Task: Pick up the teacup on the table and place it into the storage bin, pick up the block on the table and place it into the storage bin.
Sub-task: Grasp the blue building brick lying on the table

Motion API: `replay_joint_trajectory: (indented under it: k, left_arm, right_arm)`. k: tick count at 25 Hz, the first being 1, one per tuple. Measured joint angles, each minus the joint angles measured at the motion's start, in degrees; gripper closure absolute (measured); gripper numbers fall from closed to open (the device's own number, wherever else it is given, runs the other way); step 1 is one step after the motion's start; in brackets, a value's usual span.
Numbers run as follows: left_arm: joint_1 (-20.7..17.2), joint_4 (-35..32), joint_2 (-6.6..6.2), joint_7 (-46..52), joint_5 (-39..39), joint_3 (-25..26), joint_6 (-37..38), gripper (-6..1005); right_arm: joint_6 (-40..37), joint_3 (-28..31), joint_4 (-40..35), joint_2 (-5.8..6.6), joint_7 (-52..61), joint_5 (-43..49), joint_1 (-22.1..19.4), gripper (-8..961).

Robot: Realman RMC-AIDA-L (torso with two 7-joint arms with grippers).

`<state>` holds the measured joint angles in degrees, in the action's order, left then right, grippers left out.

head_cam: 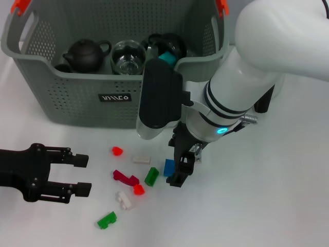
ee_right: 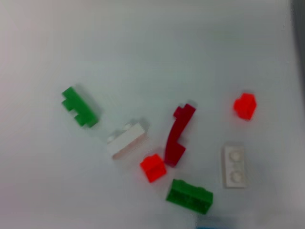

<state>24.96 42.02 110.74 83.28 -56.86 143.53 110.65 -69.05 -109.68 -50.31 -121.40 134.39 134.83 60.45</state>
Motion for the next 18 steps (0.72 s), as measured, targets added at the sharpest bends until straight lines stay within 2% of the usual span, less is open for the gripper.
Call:
replay_joint_trajectory:
  k: [9,18]
  left_arm:
    - [0.4,-1.6,-0.80,0.2,0.0,0.1,0.0,254]
    - [0.4,-1.7,-0.69,0.1,0.0,0.0,-1.0,250]
  right_arm:
    - [2.3,-1.0,1.9,-0.07,0.5,-0.6,0.3,14]
    - [3.0,-4.1,2.0,-0.16,1.8,-0.6,0.4,16]
